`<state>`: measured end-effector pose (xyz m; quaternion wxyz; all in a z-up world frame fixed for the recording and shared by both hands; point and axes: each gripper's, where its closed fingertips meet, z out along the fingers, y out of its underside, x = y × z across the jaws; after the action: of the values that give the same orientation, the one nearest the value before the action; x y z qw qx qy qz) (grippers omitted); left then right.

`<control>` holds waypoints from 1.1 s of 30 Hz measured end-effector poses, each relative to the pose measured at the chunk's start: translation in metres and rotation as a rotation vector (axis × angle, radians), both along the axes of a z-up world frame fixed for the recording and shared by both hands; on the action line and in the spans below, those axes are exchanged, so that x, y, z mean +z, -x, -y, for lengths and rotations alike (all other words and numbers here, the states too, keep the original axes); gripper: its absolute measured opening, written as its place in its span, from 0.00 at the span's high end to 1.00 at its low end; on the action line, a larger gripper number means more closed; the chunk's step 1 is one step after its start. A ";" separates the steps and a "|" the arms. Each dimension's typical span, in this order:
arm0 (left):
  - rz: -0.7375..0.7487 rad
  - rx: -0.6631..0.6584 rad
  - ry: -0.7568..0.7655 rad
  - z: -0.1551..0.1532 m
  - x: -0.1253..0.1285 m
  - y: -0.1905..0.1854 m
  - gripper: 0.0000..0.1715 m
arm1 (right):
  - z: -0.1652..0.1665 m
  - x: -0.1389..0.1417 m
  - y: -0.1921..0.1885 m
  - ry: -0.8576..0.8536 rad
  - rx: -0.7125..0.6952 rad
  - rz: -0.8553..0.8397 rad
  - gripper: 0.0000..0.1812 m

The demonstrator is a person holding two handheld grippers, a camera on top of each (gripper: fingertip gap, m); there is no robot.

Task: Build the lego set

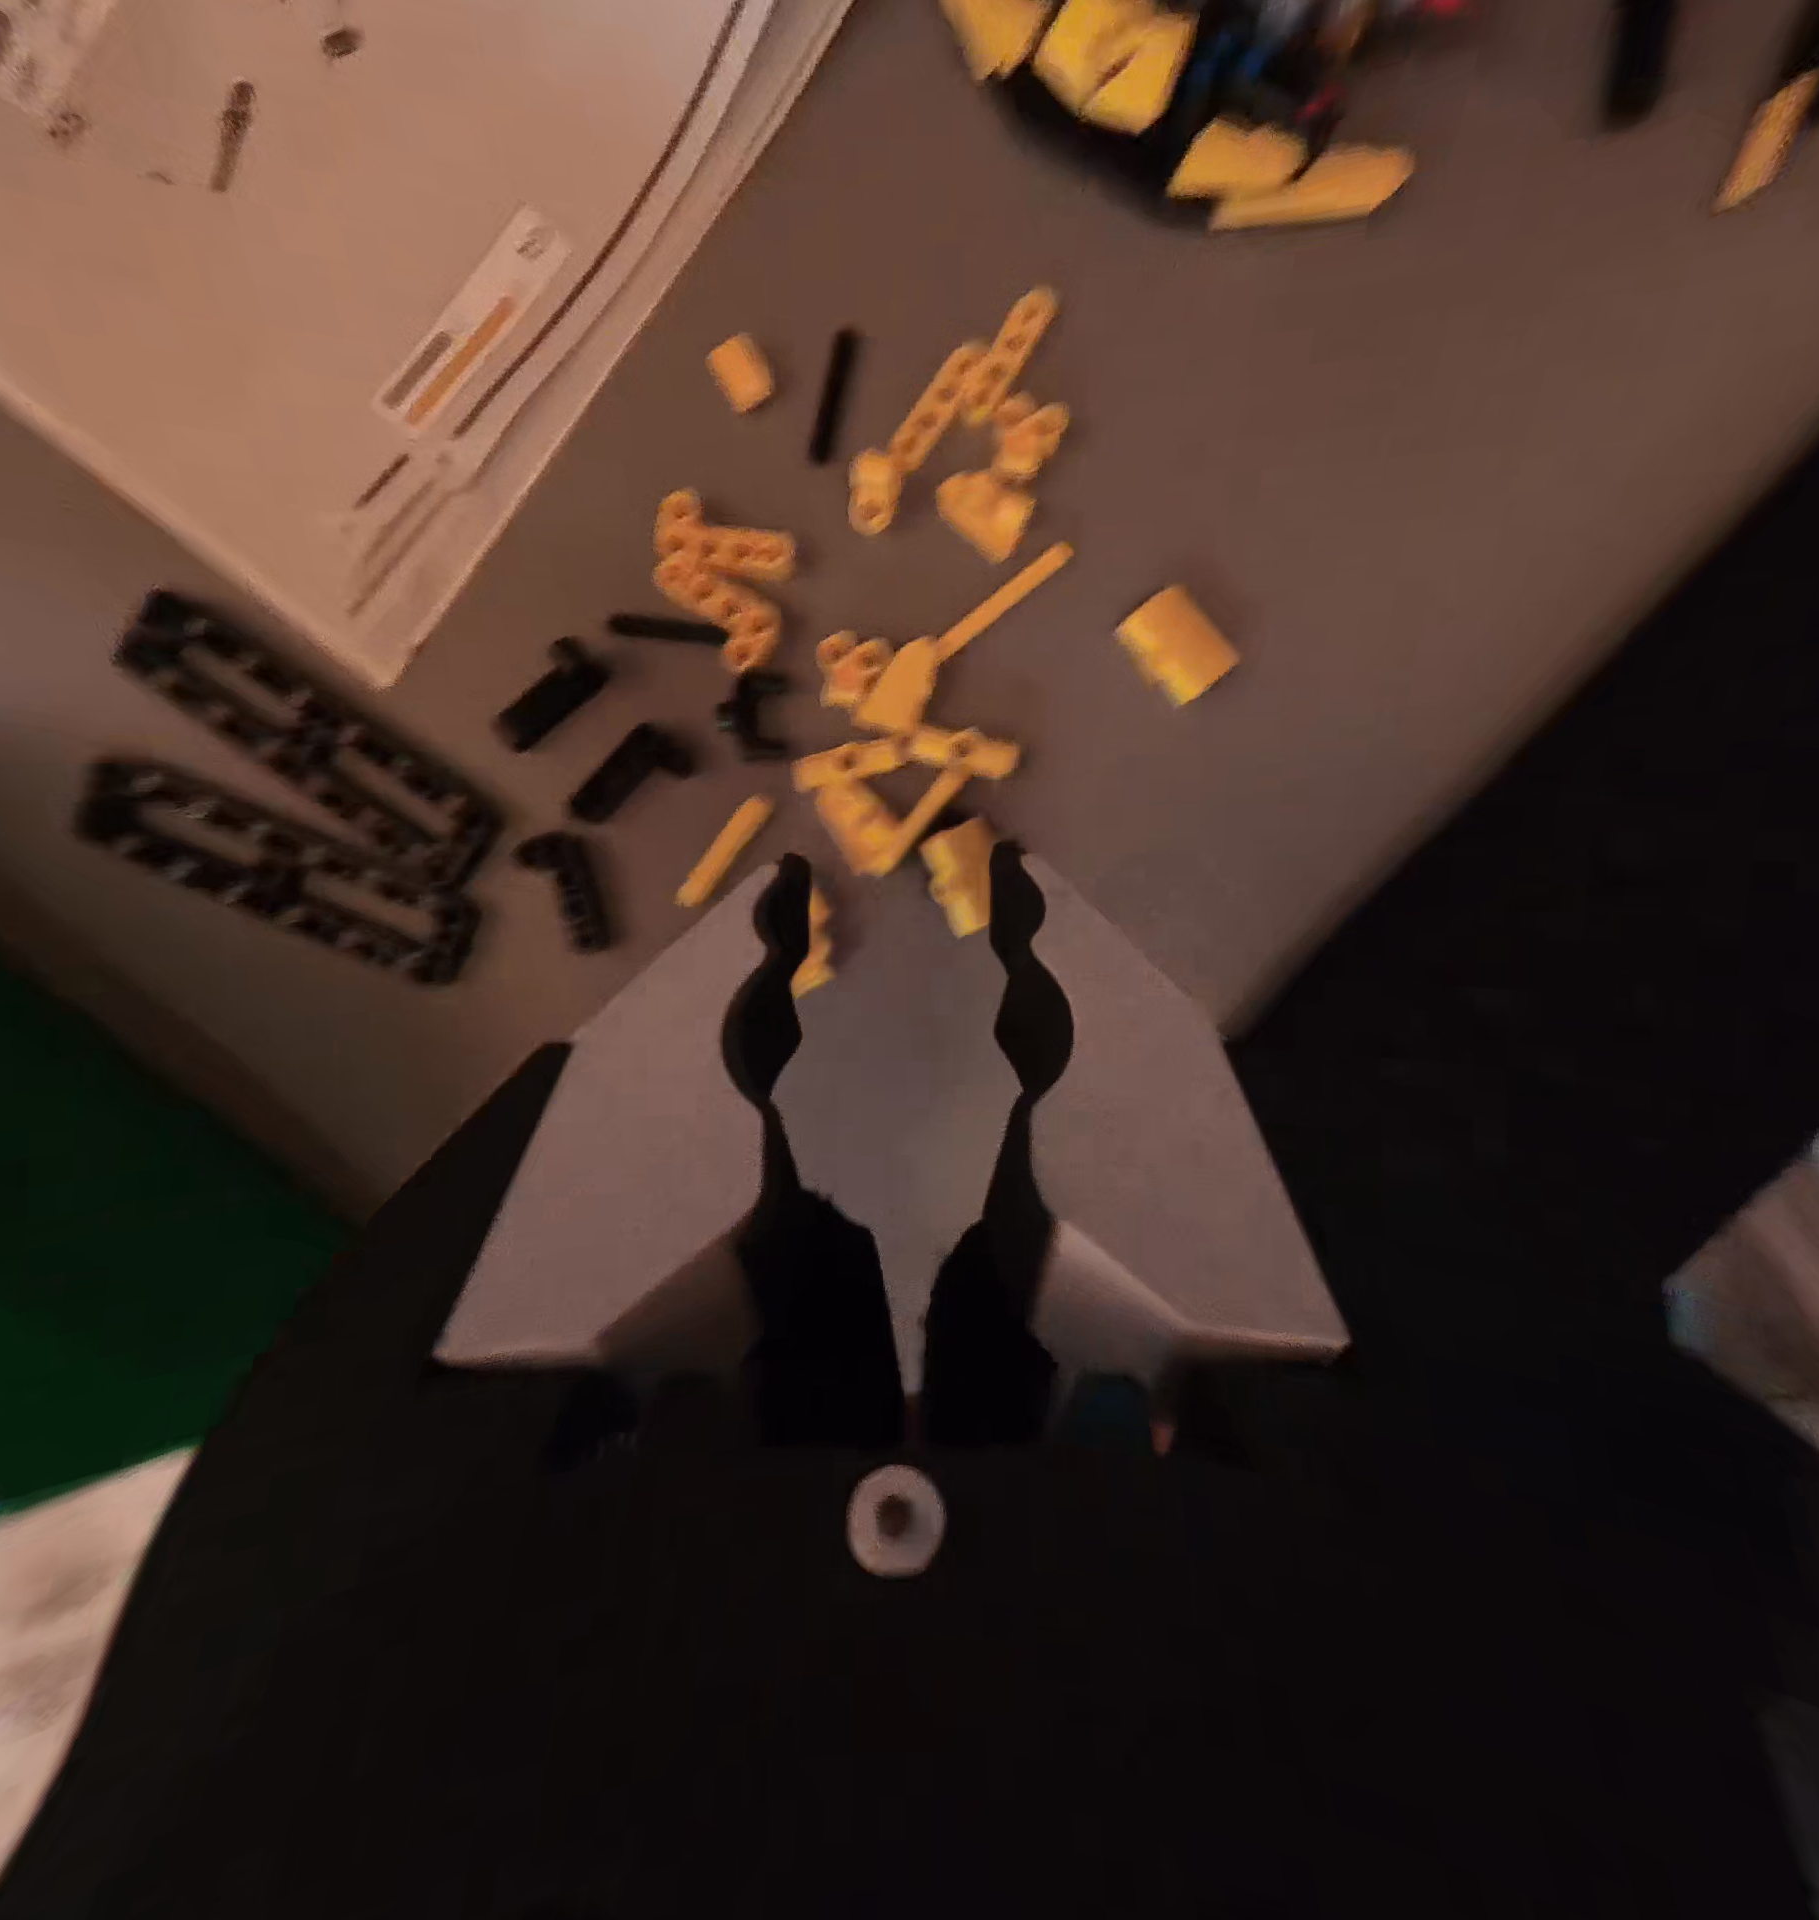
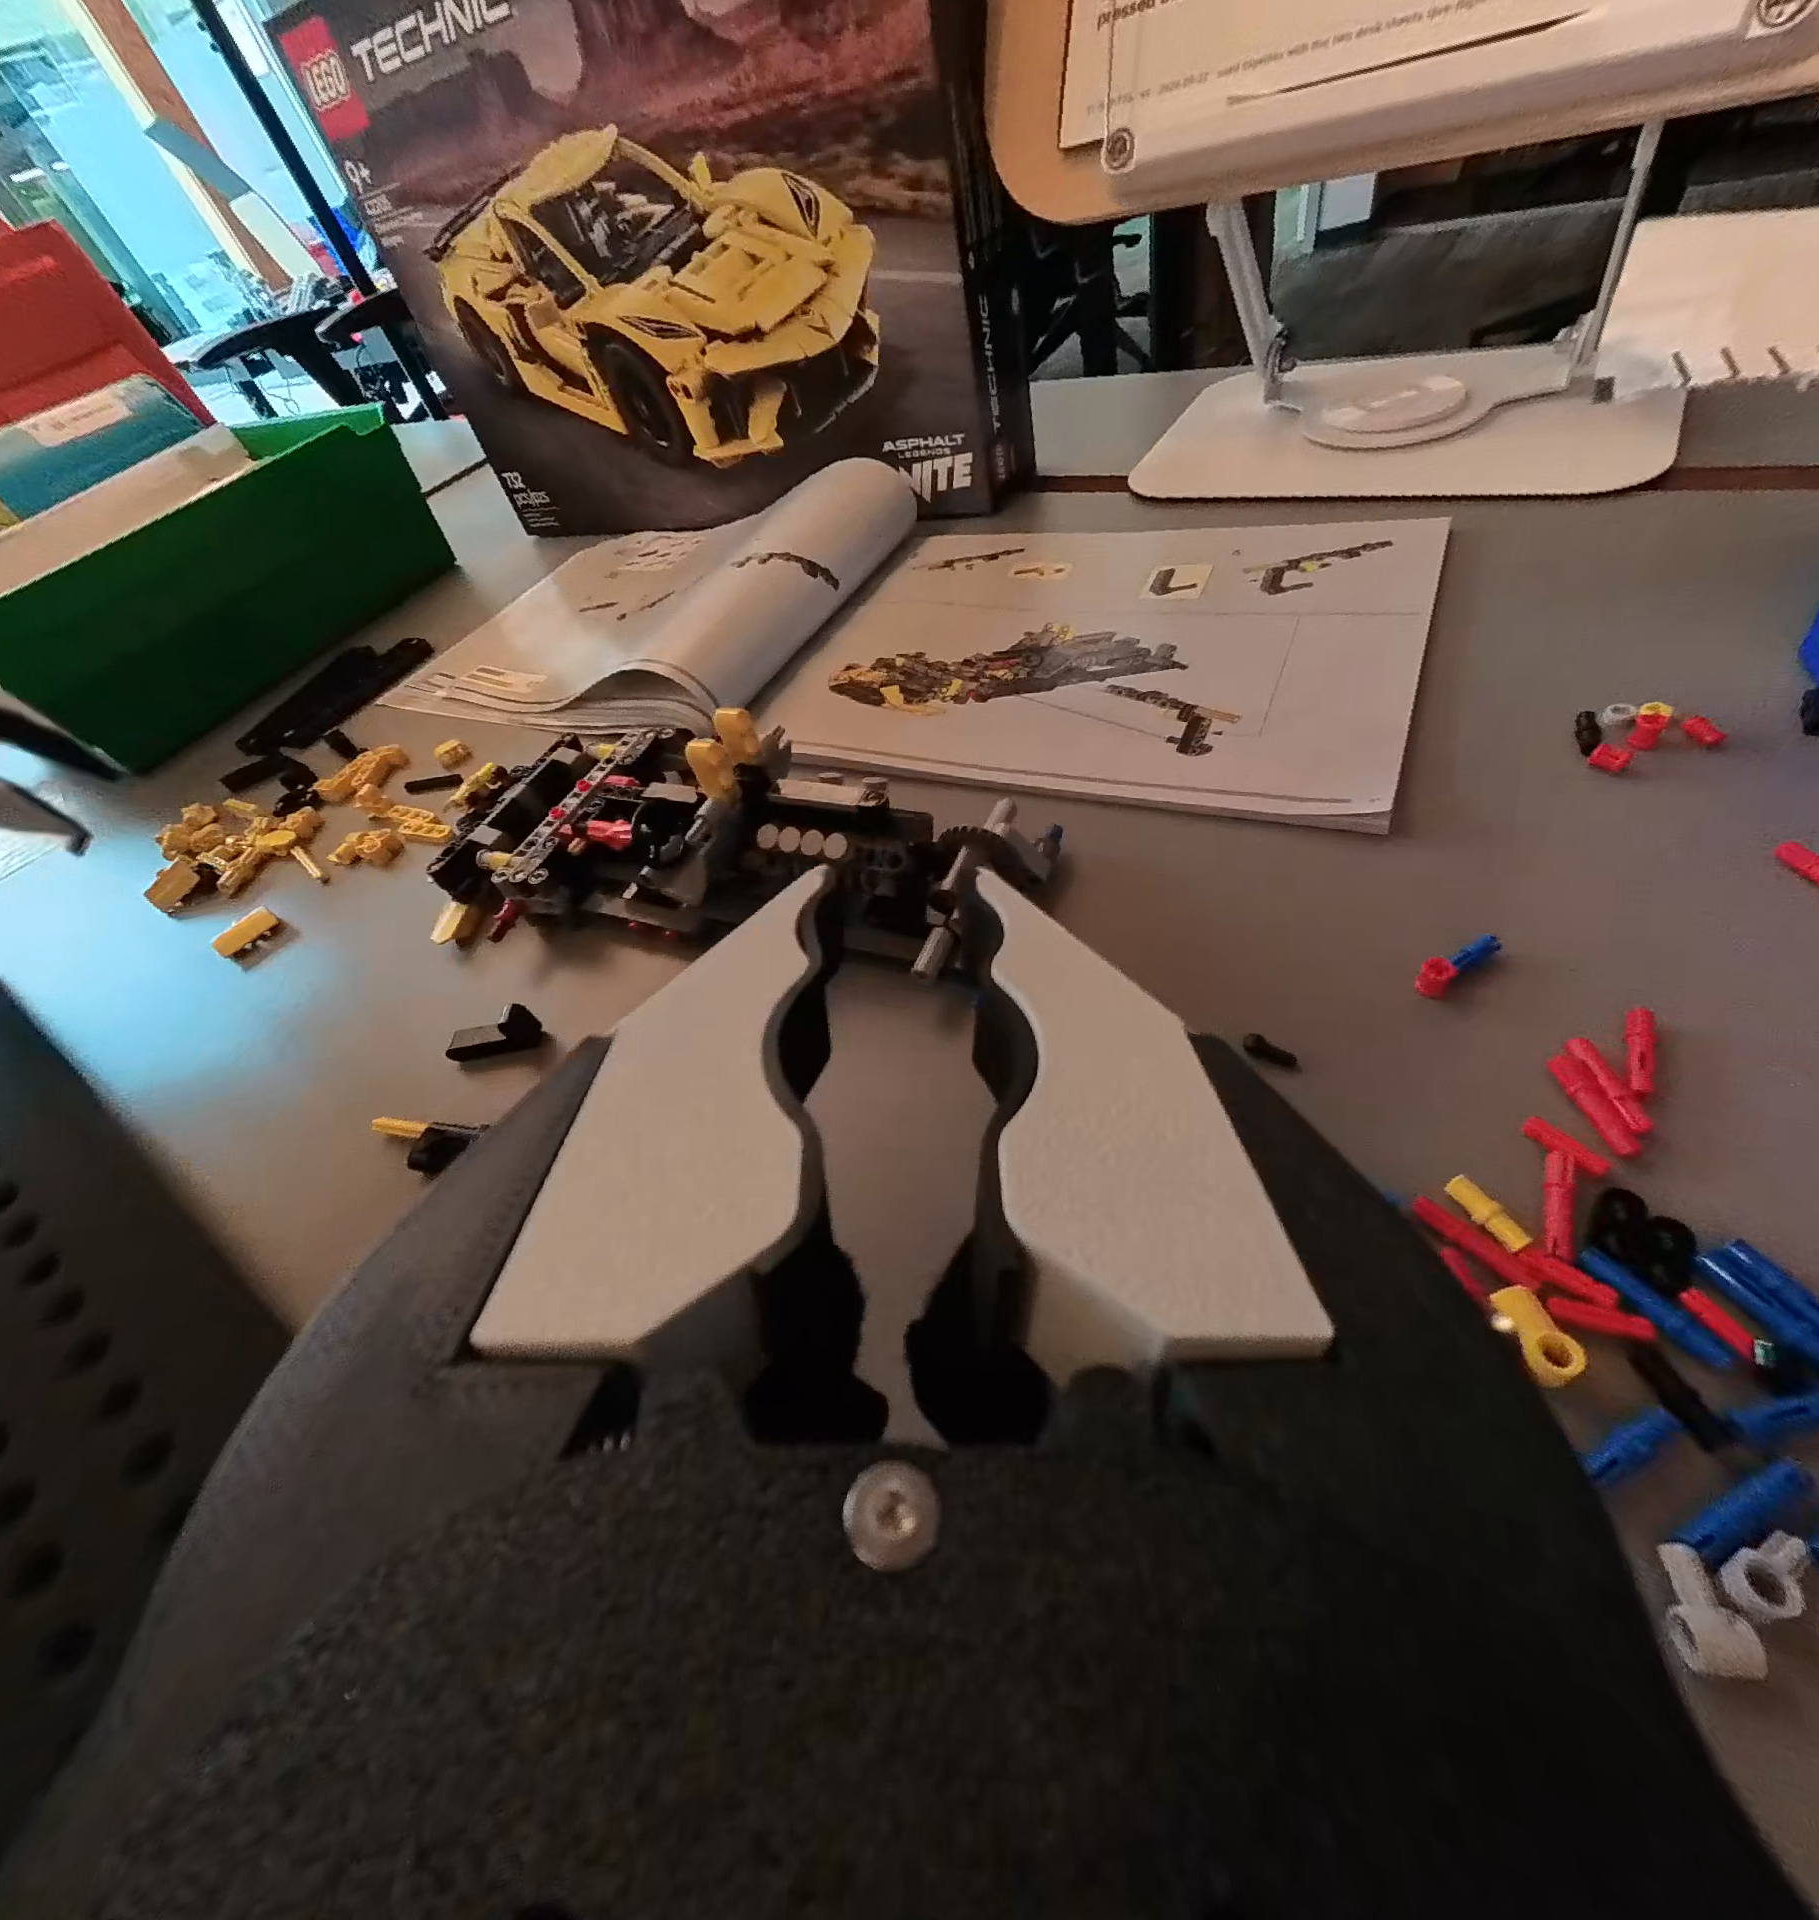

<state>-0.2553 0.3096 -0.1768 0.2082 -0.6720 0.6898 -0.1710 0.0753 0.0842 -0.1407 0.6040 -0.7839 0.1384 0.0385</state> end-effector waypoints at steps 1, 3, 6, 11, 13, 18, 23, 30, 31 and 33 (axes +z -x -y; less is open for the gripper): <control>-0.054 0.026 -0.047 -0.012 -0.002 0.010 0.82 | 0.000 0.000 0.001 0.000 0.004 0.000 0.88; -0.165 0.078 -0.096 -0.031 -0.009 0.035 0.84 | 0.000 0.000 0.001 0.000 0.006 0.005 0.89; -0.253 0.103 -0.128 -0.042 -0.019 0.063 0.84 | -0.003 -0.003 0.002 0.010 0.018 0.001 0.89; -0.166 0.078 -0.107 -0.042 -0.022 0.055 0.87 | -0.007 -0.007 0.002 0.028 0.035 -0.006 0.89; -0.114 0.019 -0.110 -0.040 -0.022 0.045 0.89 | -0.007 -0.007 0.002 0.028 0.036 -0.008 0.89; -0.131 -0.046 -0.089 -0.043 -0.034 0.039 0.89 | -0.006 -0.006 0.000 0.013 0.032 -0.031 0.89; -0.134 -0.071 -0.042 -0.043 -0.042 0.037 0.90 | -0.005 -0.005 -0.002 -0.003 0.030 -0.050 0.89; -0.117 -0.104 -0.060 -0.042 -0.045 0.030 0.97 | -0.006 -0.006 0.000 0.002 0.041 -0.048 0.89; -0.119 -0.103 -0.068 -0.043 -0.043 0.031 0.97 | -0.006 -0.005 0.000 0.000 0.041 -0.049 0.89; -0.140 -0.094 -0.084 -0.046 -0.039 0.036 0.97 | -0.006 -0.005 0.000 -0.005 0.041 -0.052 0.89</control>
<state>-0.2912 0.3552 -0.2157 0.1791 -0.6397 0.7402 -0.1039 0.0756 0.0903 -0.1454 0.6011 -0.7839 0.1379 0.0717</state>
